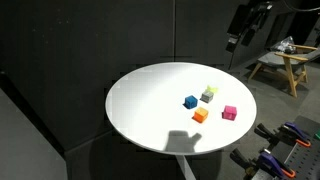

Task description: Stack up the orange block over the blue

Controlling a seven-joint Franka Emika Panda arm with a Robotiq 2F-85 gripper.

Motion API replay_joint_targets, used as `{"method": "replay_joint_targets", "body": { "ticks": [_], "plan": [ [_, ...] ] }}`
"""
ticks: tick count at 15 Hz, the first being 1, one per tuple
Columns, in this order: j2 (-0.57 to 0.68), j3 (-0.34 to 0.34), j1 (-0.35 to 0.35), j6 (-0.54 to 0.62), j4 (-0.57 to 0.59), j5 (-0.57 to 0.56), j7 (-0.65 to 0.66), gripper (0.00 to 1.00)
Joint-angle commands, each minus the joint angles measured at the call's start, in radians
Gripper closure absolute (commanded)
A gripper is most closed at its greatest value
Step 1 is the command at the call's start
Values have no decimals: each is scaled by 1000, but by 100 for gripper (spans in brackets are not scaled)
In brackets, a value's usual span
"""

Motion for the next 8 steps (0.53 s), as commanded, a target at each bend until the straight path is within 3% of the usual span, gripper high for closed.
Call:
{"method": "replay_joint_targets", "body": {
  "ticks": [1, 8],
  "plan": [
    [1, -3, 4, -3, 3, -3, 2, 0],
    [6, -6, 3, -4, 8, -2, 1, 0]
  ]
}}
